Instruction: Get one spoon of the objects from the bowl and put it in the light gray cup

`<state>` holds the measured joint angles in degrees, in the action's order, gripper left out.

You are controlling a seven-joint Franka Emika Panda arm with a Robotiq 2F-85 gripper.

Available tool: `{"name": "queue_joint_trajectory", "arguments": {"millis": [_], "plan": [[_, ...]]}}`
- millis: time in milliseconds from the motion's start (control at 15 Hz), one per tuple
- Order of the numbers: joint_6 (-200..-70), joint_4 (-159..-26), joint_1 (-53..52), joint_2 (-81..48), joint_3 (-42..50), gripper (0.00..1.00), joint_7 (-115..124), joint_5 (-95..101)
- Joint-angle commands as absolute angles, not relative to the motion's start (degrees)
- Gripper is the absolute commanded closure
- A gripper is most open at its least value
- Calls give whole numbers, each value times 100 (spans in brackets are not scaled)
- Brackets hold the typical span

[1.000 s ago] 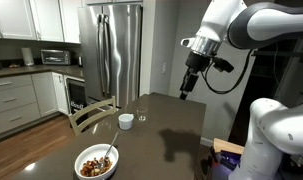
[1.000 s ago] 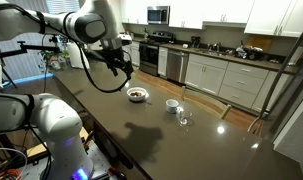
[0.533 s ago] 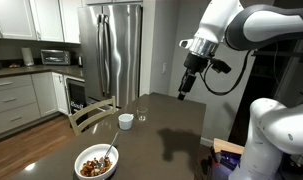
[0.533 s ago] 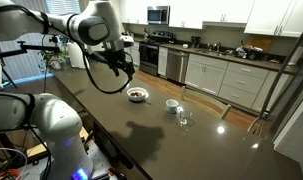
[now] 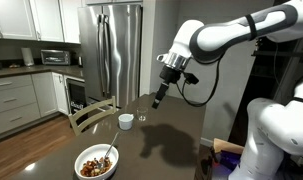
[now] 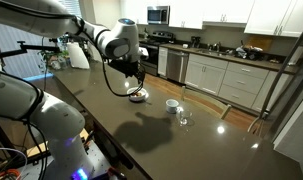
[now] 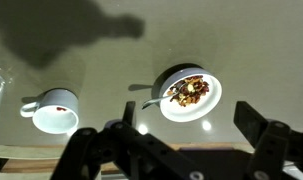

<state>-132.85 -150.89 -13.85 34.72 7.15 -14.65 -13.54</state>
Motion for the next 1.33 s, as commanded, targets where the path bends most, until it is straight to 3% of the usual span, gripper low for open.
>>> {"name": "queue_joint_trajectory", "arguments": {"millis": [0, 533, 1267], "plan": [[-13538, -14306, -1841, 2068, 1116, 0, -2441, -2245], [-13065, -12974, -1413, 131, 694, 0, -3849, -3915], [-12657, -12323, -323, -1011, -63, 0, -4175, -3942]]}}
